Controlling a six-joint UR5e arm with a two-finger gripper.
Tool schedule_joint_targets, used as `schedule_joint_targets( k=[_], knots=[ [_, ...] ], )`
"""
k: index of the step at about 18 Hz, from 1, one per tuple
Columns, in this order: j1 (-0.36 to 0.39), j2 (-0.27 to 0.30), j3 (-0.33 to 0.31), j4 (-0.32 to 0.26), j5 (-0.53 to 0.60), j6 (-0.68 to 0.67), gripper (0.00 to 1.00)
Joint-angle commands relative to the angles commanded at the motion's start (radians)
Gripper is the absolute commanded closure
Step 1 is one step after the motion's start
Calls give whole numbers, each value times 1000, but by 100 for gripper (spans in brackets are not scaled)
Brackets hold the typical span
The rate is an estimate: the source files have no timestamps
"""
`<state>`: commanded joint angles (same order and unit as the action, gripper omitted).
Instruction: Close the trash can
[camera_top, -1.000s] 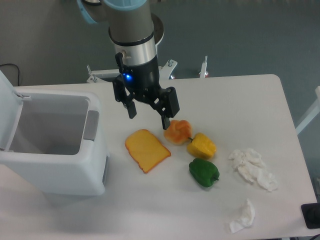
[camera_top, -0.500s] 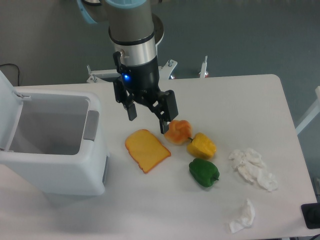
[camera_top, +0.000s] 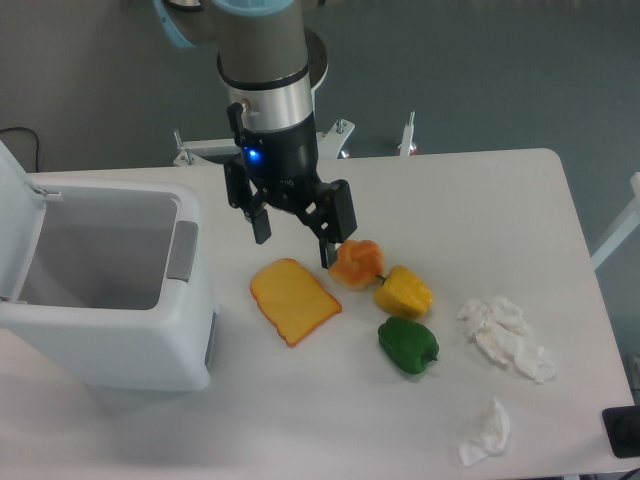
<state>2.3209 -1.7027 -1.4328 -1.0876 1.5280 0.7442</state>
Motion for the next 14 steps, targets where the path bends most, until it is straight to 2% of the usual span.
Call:
schedule_joint_targets(
  k=[2,7,10,14],
  knots=[
    [-2,2,5,2,-6,-66,0],
    [-11,2,64,2,-21,-276,0],
    [-23,12,68,2,-92,-339,0],
    [-52,12,123,3,-248,-448,0]
  ],
)
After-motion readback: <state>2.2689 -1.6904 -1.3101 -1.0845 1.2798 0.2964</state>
